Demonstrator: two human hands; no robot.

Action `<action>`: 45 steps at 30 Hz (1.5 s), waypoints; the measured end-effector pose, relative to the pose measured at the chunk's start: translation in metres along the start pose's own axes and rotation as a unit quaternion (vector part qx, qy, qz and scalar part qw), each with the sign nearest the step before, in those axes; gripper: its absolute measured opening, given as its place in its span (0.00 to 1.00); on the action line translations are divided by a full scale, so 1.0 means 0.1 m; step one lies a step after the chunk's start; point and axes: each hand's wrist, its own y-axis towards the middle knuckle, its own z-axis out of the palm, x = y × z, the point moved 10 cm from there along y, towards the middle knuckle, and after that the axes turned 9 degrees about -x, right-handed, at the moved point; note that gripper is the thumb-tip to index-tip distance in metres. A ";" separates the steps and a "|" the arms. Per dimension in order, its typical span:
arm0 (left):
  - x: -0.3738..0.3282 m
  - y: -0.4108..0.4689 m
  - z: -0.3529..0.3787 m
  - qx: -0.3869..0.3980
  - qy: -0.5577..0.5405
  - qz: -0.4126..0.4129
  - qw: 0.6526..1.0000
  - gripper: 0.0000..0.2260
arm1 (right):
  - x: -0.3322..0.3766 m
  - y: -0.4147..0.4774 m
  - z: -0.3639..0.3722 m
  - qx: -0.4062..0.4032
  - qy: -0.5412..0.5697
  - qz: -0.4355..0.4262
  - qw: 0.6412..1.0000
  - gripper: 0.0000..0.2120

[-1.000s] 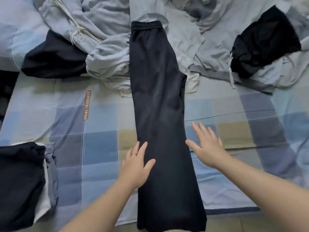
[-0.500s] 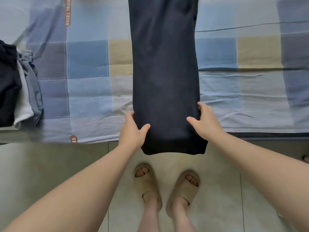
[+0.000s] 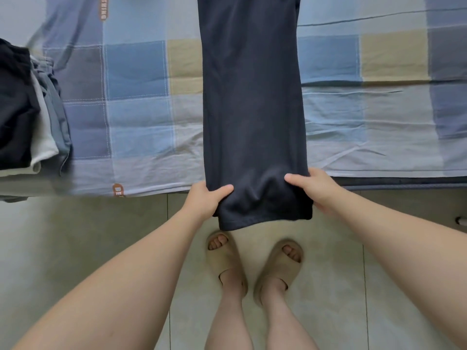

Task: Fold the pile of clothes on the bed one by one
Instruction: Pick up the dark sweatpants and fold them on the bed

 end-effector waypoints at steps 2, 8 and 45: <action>0.06 -0.13 0.01 0.014 -0.020 -0.010 1.000 0.08 | -0.15 -0.15 0.03 0.027 -0.002 0.035 0.999 0.13; 0.01 -0.77 -0.18 0.017 -0.100 -0.088 0.991 0.05 | -0.13 -0.92 -0.22 0.004 0.053 0.115 0.992 0.13; 0.92 -4.75 -0.92 0.074 -0.141 -0.204 0.966 0.04 | -0.79 -4.97 -1.44 -0.044 0.233 0.145 0.961 0.10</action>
